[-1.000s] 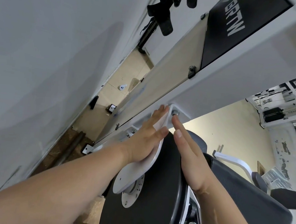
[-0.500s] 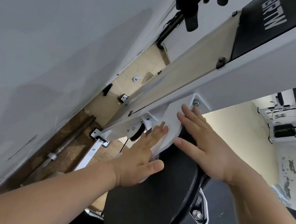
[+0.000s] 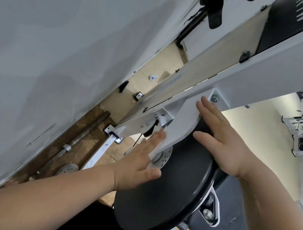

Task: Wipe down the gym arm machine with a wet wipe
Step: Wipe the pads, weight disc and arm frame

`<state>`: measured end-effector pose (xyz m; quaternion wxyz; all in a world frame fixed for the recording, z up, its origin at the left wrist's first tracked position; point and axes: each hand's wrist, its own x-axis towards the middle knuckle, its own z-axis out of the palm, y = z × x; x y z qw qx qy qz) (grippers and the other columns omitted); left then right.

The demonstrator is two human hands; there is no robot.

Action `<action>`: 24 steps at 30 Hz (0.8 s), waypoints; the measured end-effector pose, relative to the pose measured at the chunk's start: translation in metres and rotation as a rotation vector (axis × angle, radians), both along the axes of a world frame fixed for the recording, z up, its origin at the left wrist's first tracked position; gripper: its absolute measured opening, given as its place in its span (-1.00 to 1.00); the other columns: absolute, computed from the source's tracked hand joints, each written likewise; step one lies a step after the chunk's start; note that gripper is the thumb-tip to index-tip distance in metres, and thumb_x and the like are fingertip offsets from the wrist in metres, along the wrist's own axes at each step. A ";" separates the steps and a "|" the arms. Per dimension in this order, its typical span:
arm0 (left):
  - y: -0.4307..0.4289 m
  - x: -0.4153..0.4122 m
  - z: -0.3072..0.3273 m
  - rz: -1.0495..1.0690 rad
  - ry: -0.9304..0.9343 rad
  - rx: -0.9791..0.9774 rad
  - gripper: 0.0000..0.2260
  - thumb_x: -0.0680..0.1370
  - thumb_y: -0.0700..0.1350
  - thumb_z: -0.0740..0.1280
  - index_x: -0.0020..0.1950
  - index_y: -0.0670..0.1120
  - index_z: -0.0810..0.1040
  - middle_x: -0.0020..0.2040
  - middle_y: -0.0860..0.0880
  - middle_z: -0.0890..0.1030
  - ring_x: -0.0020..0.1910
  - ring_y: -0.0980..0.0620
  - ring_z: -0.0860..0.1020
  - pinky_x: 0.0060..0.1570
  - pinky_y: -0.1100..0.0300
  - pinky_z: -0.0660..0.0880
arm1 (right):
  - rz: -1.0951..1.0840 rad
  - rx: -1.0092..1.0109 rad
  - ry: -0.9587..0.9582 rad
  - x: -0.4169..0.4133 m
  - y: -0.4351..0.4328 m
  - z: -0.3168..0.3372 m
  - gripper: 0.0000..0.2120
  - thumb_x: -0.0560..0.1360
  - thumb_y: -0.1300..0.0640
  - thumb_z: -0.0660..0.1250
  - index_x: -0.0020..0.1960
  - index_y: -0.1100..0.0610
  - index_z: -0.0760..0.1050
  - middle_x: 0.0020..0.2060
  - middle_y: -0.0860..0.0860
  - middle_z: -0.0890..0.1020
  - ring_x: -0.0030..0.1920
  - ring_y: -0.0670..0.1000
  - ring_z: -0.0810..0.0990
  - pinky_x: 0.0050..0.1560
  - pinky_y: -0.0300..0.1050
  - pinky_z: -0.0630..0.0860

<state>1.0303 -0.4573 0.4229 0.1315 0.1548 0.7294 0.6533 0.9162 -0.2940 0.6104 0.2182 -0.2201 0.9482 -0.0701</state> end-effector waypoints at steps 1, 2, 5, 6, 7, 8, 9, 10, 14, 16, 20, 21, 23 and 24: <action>0.001 -0.004 0.009 -0.009 0.015 0.023 0.02 0.36 0.64 -0.09 0.64 0.06 -0.21 0.63 0.19 -0.28 0.59 0.24 -0.26 0.59 0.04 -0.18 | -0.018 -0.032 0.012 0.001 0.001 -0.002 -0.18 0.47 -0.32 0.08 0.67 -0.16 -0.07 0.63 -0.28 -0.10 0.61 -0.25 -0.19 0.64 -0.03 -0.09; 0.002 -0.008 0.018 -0.016 0.027 0.050 0.00 0.36 0.64 -0.08 0.62 0.11 -0.25 0.63 0.19 -0.28 0.59 0.23 -0.27 0.59 0.02 -0.17 | -0.034 -0.075 0.018 0.001 0.001 -0.004 -0.17 0.48 -0.31 0.09 0.66 -0.16 -0.12 0.64 -0.26 -0.11 0.61 -0.25 -0.18 0.63 -0.07 -0.09; 0.004 -0.032 0.031 -0.045 0.031 0.082 -0.01 0.37 0.64 -0.06 0.61 0.11 -0.27 0.63 0.19 -0.28 0.59 0.23 -0.25 0.61 -0.01 -0.14 | -0.142 -0.184 0.001 0.007 -0.002 -0.007 -0.20 0.43 -0.32 0.10 0.58 -0.28 -0.17 0.57 -0.37 -0.10 0.58 -0.35 -0.14 0.52 -0.32 -0.10; 0.005 -0.042 0.033 -0.057 0.033 0.089 0.00 0.37 0.64 -0.05 0.62 0.10 -0.26 0.63 0.18 -0.28 0.59 0.23 -0.25 0.61 -0.02 -0.14 | -0.199 -0.207 -0.002 0.008 -0.002 -0.007 -0.17 0.41 -0.34 0.10 0.60 -0.26 -0.15 0.57 -0.37 -0.09 0.57 -0.36 -0.12 0.51 -0.35 -0.09; 0.006 -0.054 0.035 -0.067 0.035 0.097 0.01 0.37 0.64 -0.05 0.62 0.08 -0.26 0.63 0.16 -0.28 0.59 0.23 -0.25 0.61 -0.02 -0.14 | -0.258 -0.234 -0.004 0.009 -0.002 -0.008 -0.13 0.39 -0.34 0.11 0.64 -0.22 -0.12 0.59 -0.35 -0.06 0.57 -0.36 -0.10 0.53 -0.31 -0.07; 0.007 -0.065 0.039 -0.078 0.035 0.103 0.02 0.37 0.64 -0.05 0.62 0.07 -0.26 0.64 0.15 -0.28 0.59 0.23 -0.25 0.61 -0.01 -0.15 | -0.313 -0.263 -0.005 0.010 -0.001 -0.009 -0.09 0.38 -0.34 0.12 0.66 -0.18 -0.08 0.61 -0.33 -0.04 0.58 -0.34 -0.08 0.55 -0.25 -0.04; 0.007 -0.077 0.046 -0.089 0.028 0.097 0.04 0.36 0.65 -0.06 0.63 0.07 -0.27 0.63 0.15 -0.28 0.59 0.24 -0.25 0.61 0.01 -0.16 | -0.360 -0.292 -0.010 0.010 -0.001 -0.010 -0.08 0.37 -0.34 0.14 0.67 -0.16 -0.06 0.62 -0.31 -0.02 0.58 -0.33 -0.06 0.57 -0.20 -0.02; 0.008 -0.089 0.053 -0.097 0.013 0.082 0.06 0.33 0.67 -0.07 0.63 0.07 -0.27 0.63 0.16 -0.28 0.59 0.24 -0.25 0.61 0.05 -0.17 | -0.397 -0.314 -0.019 0.010 -0.001 -0.010 -0.07 0.37 -0.34 0.15 0.67 -0.17 -0.06 0.62 -0.31 -0.01 0.59 -0.33 -0.06 0.58 -0.18 -0.01; 0.016 -0.134 0.081 -0.079 -0.055 0.094 0.09 0.28 0.69 -0.03 0.64 0.13 -0.23 0.64 0.17 -0.24 0.61 0.21 -0.20 0.61 0.02 -0.15 | -0.460 -0.341 -0.046 0.011 -0.001 -0.010 -0.13 0.42 -0.28 0.20 0.66 -0.22 -0.08 0.62 -0.34 -0.02 0.58 -0.35 -0.07 0.61 -0.14 -0.01; 0.018 -0.144 0.086 -0.060 -0.079 0.138 0.12 0.24 0.71 -0.03 0.64 0.15 -0.20 0.65 0.18 -0.21 0.61 0.21 -0.19 0.60 0.02 -0.16 | -0.485 -0.355 -0.069 0.010 -0.002 -0.011 -0.12 0.42 -0.29 0.19 0.66 -0.21 -0.08 0.61 -0.35 -0.03 0.58 -0.33 -0.08 0.63 -0.06 0.00; 0.018 -0.125 0.072 -0.057 -0.001 0.143 0.12 0.25 0.71 -0.08 0.65 0.11 -0.20 0.64 0.21 -0.21 0.59 0.27 -0.21 0.51 0.32 -0.19 | -0.526 -0.391 -0.084 0.010 -0.003 -0.013 -0.15 0.45 -0.23 0.22 0.66 -0.20 -0.05 0.61 -0.34 0.00 0.58 -0.35 -0.07 0.65 0.00 0.02; 0.016 -0.117 0.069 -0.067 0.015 0.142 0.08 0.27 0.69 -0.09 0.64 0.14 -0.21 0.63 0.25 -0.22 0.58 0.30 -0.22 0.48 0.36 -0.19 | -0.533 -0.394 -0.086 0.010 -0.003 -0.013 -0.16 0.46 -0.20 0.23 0.66 -0.20 -0.05 0.61 -0.34 0.00 0.57 -0.35 -0.06 0.64 -0.02 0.02; 0.014 -0.112 0.067 -0.085 0.009 0.137 0.03 0.28 0.69 -0.08 0.63 0.21 -0.23 0.61 0.32 -0.24 0.56 0.34 -0.24 0.44 0.35 -0.18 | -0.534 -0.386 -0.095 0.010 -0.004 -0.011 -0.18 0.48 -0.17 0.22 0.66 -0.20 -0.04 0.61 -0.35 0.01 0.57 -0.35 -0.04 0.64 -0.05 0.02; 0.015 -0.116 0.069 -0.083 0.000 0.126 0.03 0.27 0.69 -0.09 0.63 0.22 -0.22 0.61 0.32 -0.24 0.56 0.34 -0.24 0.46 0.31 -0.19 | -0.530 -0.378 -0.096 0.009 -0.004 -0.011 -0.18 0.48 -0.17 0.22 0.67 -0.19 -0.04 0.61 -0.34 0.01 0.57 -0.35 -0.04 0.64 -0.06 0.02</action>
